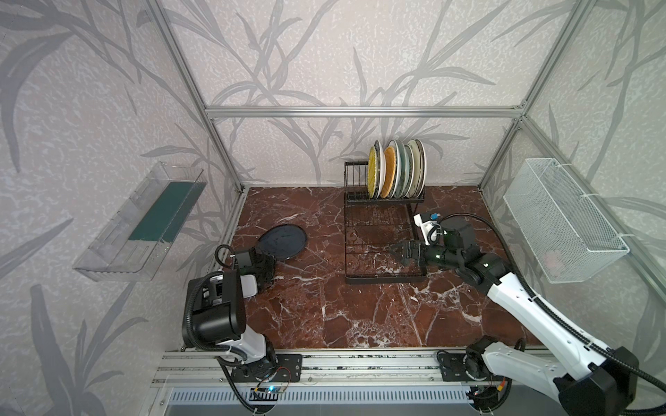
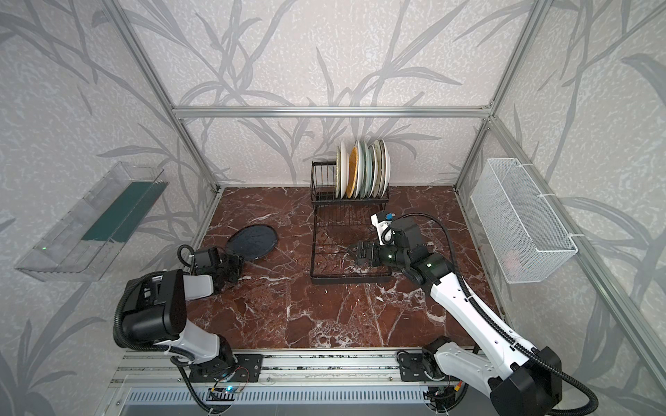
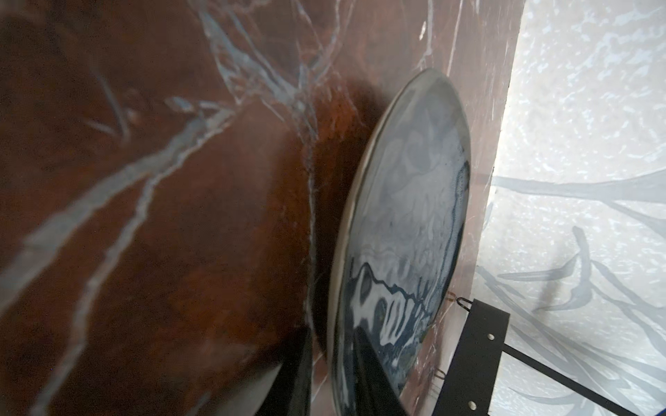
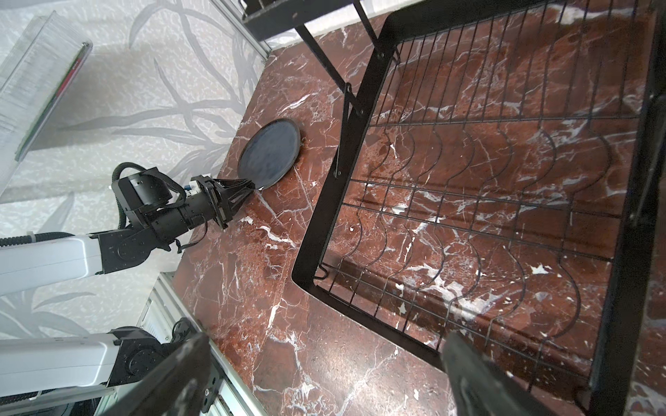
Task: Load plates into a dish rack
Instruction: Pick up the plate from the middle-left of the table.
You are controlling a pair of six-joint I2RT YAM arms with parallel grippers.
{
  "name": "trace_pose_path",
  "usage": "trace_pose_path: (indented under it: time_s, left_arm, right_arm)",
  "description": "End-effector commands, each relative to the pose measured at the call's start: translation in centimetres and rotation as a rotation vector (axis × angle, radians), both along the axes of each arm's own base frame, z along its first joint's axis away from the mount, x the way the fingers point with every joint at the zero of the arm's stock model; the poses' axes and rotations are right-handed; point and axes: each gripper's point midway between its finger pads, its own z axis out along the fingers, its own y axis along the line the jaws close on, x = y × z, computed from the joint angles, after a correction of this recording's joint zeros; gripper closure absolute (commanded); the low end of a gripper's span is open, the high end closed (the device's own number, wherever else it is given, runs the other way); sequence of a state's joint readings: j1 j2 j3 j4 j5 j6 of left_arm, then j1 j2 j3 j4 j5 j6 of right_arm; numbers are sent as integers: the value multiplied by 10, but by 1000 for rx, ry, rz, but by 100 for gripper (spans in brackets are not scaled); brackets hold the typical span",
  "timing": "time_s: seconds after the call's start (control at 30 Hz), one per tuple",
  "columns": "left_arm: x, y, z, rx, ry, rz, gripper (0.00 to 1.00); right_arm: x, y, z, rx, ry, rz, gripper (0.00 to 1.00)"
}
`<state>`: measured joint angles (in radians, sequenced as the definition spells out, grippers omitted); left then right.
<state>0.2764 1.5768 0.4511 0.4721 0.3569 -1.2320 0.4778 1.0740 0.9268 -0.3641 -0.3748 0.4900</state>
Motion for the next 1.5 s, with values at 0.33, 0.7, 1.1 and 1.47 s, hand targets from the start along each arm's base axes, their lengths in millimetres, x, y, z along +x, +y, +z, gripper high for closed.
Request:
trace_pose_path:
  time_s: [0.33, 0.7, 1.1, 1.47]
  left_arm:
    - [-8, -1, -35, -85, 102, 37, 77]
    - [3, 4, -31, -107, 47, 40, 100]
    - [28, -6, 49, -106, -278, -72, 100]
    - [27, -17, 91, -163, -471, -116, 100]
  right_arm:
    - [-1, -8, 2, -1, -10, -26, 1]
    - [-4, -15, 6, -13, -17, -46, 1]
    - [-4, -16, 5, -11, -11, -52, 1]
    - [3, -7, 10, 21, -12, -33, 1]
